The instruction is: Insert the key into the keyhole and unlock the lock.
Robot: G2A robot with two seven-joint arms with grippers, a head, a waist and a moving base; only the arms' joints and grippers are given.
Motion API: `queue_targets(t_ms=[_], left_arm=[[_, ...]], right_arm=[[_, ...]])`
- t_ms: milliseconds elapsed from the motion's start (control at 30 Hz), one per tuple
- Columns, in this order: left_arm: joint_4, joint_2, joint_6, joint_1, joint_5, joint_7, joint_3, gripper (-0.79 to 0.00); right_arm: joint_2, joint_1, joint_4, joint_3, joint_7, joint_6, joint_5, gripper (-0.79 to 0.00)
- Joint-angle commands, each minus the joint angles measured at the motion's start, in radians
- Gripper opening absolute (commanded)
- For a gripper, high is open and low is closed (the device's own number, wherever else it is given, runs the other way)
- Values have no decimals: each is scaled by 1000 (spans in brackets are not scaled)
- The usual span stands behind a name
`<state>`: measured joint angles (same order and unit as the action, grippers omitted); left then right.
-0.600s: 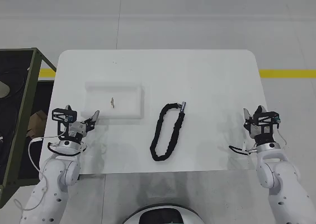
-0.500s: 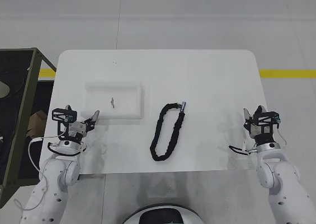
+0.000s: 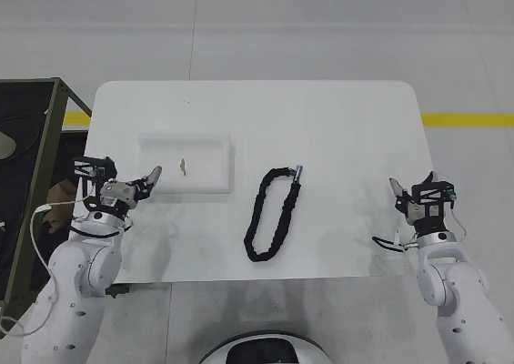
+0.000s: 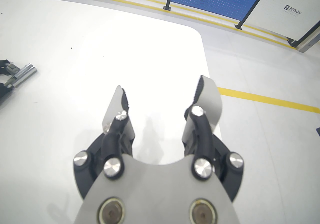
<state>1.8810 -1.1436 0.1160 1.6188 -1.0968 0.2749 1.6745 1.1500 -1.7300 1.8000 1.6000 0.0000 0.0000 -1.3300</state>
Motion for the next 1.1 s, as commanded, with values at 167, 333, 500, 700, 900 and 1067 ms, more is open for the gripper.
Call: queue_targets(t_ms=[167,333,500,700,900,1067], left_arm=[[-150,32,87,-421,440,830,22,0],[-454,42,108,-748,576,1234,-117,0],[-667,47,132,-917,608,1261,-314,0],[-812,51,144,-1016,617,1261,-488,-49],[-866,52,147,-1052,639,1261,-559,-132],[-894,56,156,-1066,651,1261,-580,-296]], right_arm=[[0,0,0,0,0,0,0,0],[0,0,0,0,0,0,0,0],[0,0,0,0,0,0,0,0],[0,0,0,0,0,0,0,0],[0,0,0,0,0,0,0,0],[0,0,0,0,0,0,0,0]])
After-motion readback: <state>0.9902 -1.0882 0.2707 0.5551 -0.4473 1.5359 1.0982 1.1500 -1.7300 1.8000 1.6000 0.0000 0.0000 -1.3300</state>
